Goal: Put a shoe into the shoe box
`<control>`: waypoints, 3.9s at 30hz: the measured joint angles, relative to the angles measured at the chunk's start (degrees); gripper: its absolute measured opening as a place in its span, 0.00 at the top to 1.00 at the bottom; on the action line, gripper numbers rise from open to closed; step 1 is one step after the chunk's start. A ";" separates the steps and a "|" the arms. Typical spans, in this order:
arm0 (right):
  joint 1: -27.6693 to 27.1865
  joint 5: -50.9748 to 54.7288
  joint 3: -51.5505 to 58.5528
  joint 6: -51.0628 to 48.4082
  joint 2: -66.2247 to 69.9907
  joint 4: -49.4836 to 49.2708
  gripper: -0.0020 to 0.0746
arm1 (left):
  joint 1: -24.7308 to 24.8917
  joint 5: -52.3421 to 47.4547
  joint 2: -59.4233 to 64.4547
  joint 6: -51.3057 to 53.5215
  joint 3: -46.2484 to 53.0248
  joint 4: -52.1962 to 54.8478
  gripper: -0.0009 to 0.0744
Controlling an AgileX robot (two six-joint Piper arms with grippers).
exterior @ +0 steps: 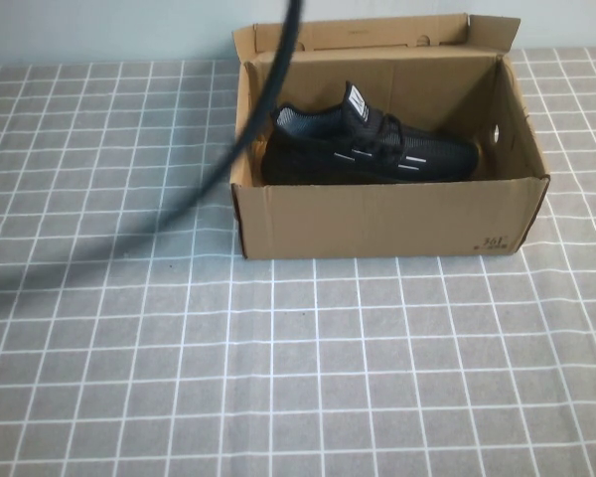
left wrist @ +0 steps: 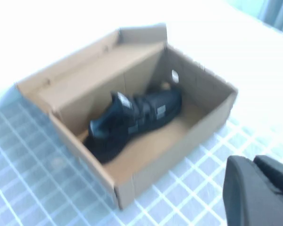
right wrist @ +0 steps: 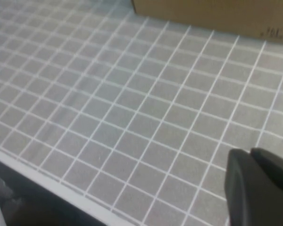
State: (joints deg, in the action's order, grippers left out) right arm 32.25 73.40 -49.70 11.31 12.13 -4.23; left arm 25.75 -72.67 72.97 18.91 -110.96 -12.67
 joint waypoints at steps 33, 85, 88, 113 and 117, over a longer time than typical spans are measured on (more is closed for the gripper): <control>0.00 -38.85 23.75 -13.08 -0.13 -14.99 0.99 | 0.00 62.80 -67.59 3.92 112.42 -1.21 0.99; -27.95 -54.02 51.22 -17.47 -12.57 -7.17 0.99 | 0.00 59.35 -67.59 3.92 112.42 -1.11 0.99; -27.95 -53.17 51.22 -17.47 -12.57 -7.95 0.99 | 0.00 59.35 -67.59 3.92 112.42 -1.11 0.99; -27.95 -52.92 51.22 -17.47 -12.57 -9.38 0.99 | -0.24 59.45 -67.89 3.92 112.42 -0.12 0.99; -27.95 -52.84 51.22 -17.47 -12.57 -9.48 0.99 | -4.58 59.08 -71.81 2.87 112.42 0.50 0.99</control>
State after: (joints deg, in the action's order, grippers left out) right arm 4.30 20.55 1.51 -6.16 -0.44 -13.71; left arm 21.17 -13.59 1.16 21.78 1.46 -12.17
